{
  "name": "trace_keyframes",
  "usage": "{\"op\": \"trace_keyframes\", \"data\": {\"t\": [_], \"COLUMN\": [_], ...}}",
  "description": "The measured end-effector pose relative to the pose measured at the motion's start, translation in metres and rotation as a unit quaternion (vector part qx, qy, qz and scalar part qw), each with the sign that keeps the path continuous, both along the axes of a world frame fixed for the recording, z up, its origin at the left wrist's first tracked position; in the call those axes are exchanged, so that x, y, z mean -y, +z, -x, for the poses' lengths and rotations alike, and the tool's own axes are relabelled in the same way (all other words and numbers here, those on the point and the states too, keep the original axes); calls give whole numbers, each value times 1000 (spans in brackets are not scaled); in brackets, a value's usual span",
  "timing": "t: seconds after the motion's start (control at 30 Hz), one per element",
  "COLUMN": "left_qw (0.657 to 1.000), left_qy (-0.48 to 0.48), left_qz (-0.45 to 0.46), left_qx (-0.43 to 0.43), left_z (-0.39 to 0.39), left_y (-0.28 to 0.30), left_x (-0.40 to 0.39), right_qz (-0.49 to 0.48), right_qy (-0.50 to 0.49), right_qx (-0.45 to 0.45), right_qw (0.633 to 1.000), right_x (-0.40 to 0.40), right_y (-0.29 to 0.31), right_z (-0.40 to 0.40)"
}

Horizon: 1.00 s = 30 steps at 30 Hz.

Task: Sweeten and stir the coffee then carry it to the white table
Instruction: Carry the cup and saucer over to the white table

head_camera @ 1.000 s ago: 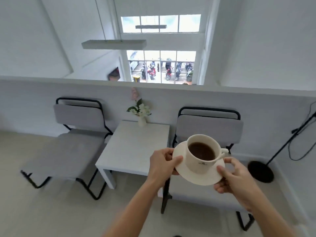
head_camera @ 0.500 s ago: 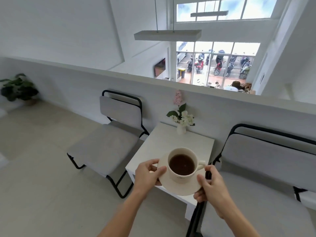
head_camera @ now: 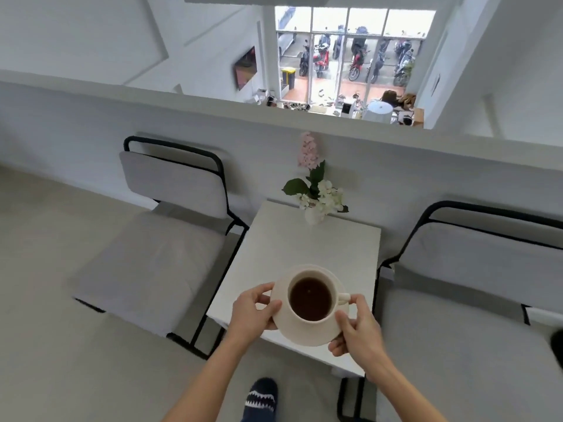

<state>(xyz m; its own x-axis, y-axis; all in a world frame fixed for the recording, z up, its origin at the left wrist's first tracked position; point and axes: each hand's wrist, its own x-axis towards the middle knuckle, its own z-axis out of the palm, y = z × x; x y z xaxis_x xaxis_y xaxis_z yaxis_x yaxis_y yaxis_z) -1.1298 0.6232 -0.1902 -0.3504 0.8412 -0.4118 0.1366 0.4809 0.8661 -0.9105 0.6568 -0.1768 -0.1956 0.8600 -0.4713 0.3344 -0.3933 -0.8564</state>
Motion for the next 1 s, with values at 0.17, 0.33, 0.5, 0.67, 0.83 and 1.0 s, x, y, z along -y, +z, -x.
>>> {"op": "trace_keyframes", "data": {"t": [0.17,0.33,0.5,0.67,0.83,1.0], "left_qw": [998,993,987,981,980,979], "left_qy": [-62,-106,-124,-143,-138,-138], "left_qz": [20,48,80,91,97,103], "left_qx": [-13,-20,-59,-98,-105,-107], "left_z": [36,59,68,74,77,83], "left_y": [-54,-110,-180,-250,-300,-329], "left_x": [-47,-84,-100,-112,-127,-134], "right_qz": [34,70,108,132,151,160], "right_qy": [-58,-97,-106,-91,-89,-95], "right_qx": [27,48,56,63,71,82], "right_qw": [997,992,987,985,982,979], "right_x": [-20,-38,-58,-78,-91,-100], "right_y": [-50,-111,-181,-248,-304,-337], "right_z": [37,65,77,83,89,96]}}
